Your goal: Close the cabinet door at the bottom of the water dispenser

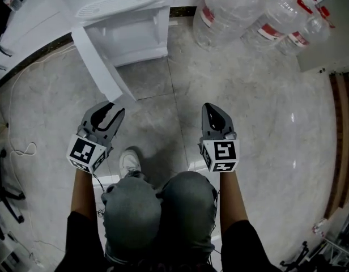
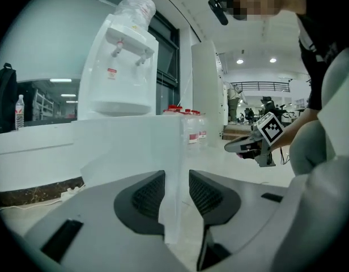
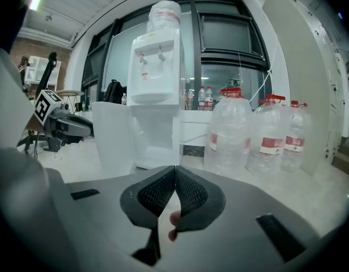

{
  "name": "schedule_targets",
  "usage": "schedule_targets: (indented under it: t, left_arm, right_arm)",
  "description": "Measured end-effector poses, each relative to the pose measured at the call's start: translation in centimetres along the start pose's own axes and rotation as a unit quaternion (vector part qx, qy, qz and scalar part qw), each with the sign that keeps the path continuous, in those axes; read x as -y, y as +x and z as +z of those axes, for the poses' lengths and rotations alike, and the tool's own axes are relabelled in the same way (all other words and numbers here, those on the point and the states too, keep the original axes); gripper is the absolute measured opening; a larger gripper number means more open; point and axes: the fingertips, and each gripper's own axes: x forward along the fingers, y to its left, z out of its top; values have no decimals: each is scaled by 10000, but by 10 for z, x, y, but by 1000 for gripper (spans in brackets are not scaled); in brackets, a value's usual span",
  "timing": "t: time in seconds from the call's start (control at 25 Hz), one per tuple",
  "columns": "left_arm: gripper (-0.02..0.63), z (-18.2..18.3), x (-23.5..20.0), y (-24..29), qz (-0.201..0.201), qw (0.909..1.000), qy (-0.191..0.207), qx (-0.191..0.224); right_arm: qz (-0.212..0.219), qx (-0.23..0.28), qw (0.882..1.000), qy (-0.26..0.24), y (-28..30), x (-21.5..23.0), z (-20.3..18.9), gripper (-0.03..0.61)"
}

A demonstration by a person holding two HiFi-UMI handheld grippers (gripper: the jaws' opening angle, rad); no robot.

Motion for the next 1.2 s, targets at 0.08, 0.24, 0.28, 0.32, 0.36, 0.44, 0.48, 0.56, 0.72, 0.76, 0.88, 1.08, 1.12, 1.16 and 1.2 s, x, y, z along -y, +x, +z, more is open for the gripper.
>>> schedule_targets:
  t: [0.08,0.24,0.28,0.32,0.36,0.44,0.48,0.56,0.72,0.76,0.88,1.08,1.12,1.16,1.2]
  left_arm:
    - [146,6,4,16,-164,9998,17,57]
    - [146,19,9,49,-423,9989,89,191]
    - [146,22,10,57,-478,9986,119,207]
    - [146,25,11,65,-529,9982,154,220]
    - [146,28,12,73,-579,9979,199,229]
    - [146,33,12,89,-665,9970,293,265]
    - [146,37,11,97,-696,9966,319,297]
    - [146,41,8,115,-757,9960,323,335]
    - [147,39,-6,151,-791,9965,121,252]
    - [147,39,-12,159,-781,9966,64,253]
    - [147,41,-28,182,-747,9970,21,221]
    - [147,35,-57,214,-569,9983,-11,107]
    - [147,33,-65,220,-508,9987,2,72]
    - [147,33,-73,226,-451,9990,2,47]
    - [147,32,-80,232,-395,9992,-18,30]
  right_arm:
    - [-72,-27,10000,40,-1,6,-4,14]
    - [-220,19,9996,154,2,19,-6,14]
    - [-254,16,9995,169,3,21,-6,14]
    - [-281,7,9995,174,4,24,-8,14]
    - [-301,-1,9994,175,5,25,-8,14]
    - [-344,-7,9992,185,6,30,-10,14]
    - [-374,-6,9991,197,7,32,-10,14]
    - [-444,-4,9987,231,9,39,-11,14]
    - [-558,-60,9979,310,9,49,-17,14]
    - [-578,-83,9978,314,9,51,-19,14]
    - [-663,-149,9972,301,13,59,-27,14]
    - [-808,-242,9958,348,14,70,-36,14]
    - [-843,-253,9955,354,14,73,-37,14]
    - [-885,-265,9951,361,13,76,-38,14]
    - [-930,-281,9946,373,12,79,-40,14]
